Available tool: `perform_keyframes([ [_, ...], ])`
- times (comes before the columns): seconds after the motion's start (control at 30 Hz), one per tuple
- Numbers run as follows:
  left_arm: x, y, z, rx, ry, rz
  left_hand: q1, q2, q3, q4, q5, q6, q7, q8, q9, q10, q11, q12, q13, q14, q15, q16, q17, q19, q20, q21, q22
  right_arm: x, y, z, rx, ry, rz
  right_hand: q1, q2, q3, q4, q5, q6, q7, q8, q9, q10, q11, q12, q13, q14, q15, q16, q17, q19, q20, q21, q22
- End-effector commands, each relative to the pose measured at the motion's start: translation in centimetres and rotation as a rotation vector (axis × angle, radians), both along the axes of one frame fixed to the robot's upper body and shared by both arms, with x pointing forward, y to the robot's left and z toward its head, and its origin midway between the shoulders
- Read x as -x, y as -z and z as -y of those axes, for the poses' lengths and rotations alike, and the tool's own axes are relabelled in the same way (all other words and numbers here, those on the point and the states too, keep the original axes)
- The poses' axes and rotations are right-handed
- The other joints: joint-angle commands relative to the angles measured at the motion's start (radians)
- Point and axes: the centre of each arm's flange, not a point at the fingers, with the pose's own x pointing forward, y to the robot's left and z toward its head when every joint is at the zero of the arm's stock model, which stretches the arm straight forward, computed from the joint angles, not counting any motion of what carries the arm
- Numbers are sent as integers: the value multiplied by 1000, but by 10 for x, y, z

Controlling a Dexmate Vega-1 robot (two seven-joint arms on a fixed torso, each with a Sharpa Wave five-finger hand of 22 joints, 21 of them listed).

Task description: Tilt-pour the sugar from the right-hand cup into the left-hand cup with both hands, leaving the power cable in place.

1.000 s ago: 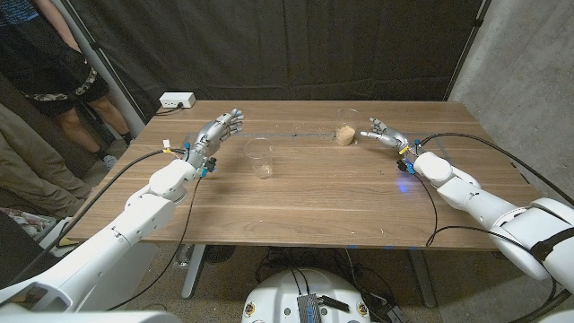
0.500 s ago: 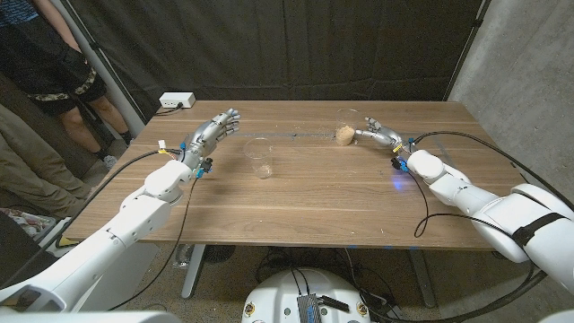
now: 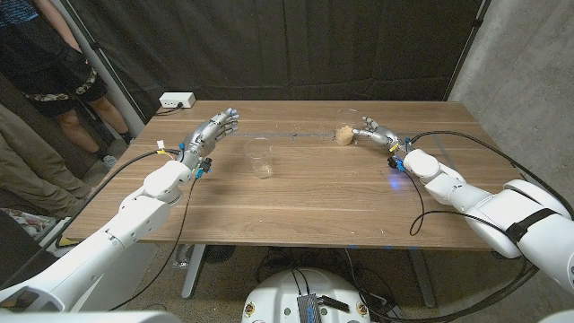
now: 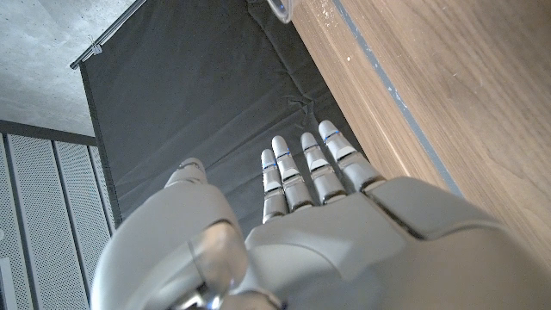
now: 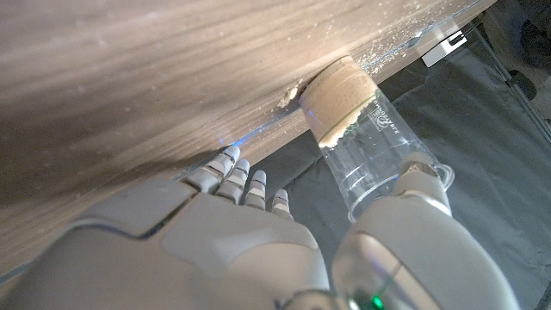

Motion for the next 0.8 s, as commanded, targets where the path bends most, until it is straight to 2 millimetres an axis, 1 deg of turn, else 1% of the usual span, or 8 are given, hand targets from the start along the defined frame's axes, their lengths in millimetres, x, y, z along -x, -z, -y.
perform_keyframes([
  [0.03, -3, 3, 3, 1, 14, 0, 5, 3, 1, -3, -1, 5, 2, 2, 2, 6, 0, -1, 6, 7, -85, 2, -1, 2, 1, -3, 2, 6, 2, -5, -3, -23, 5, 11, 2, -4, -2, 8, 6, 4, 5, -1, 1, -4, 7, 2, 12, -55, 5, 2, 8, 12, 4, 5],
  [0.43, -2, 5, 4, 8, 8, -4, 5, 3, 1, -3, -1, 9, 0, 3, 2, 9, -1, -1, 6, 7, -84, 2, -1, 1, 1, -5, 2, 4, 3, -9, -6, -34, -10, 14, 3, -9, 0, 10, 21, 5, 11, -2, 14, -9, 15, 1, 28, -67, 9, 2, 11, 18, 2, 6],
  [0.47, -2, 5, 4, 8, 9, -4, 5, 3, 1, -3, -1, 8, 1, 3, 2, 8, 3, -1, 6, 7, -85, 2, -1, 1, 2, -5, 2, 4, 3, -9, -6, -35, -10, 14, 3, -9, 0, 10, 22, 5, 11, -2, 15, -9, 15, 1, 29, -66, 9, 2, 11, 19, 1, 6],
  [0.67, -1, 7, 4, 12, 2, -12, 5, 3, 1, -4, -1, 8, 1, 3, 2, 8, -1, -2, 6, 8, -87, 2, -1, 0, 1, -6, 2, 4, 4, -11, -13, -36, -10, 15, 4, -10, 0, 11, 24, 5, 12, -2, 19, -9, 17, 1, 30, -65, 8, 3, 12, 21, 0, 6],
  [0.8, -1, 7, 4, 10, 6, -12, 5, 3, 1, -4, -1, 8, 2, 3, 2, 6, 2, -3, 7, 8, -87, 2, -2, 0, 1, -7, 2, 5, 2, -14, -17, -40, -10, 16, 5, -11, 1, 12, 27, 6, 13, -2, 22, -9, 19, 0, 34, -63, 9, 3, 12, 23, 0, 6],
])
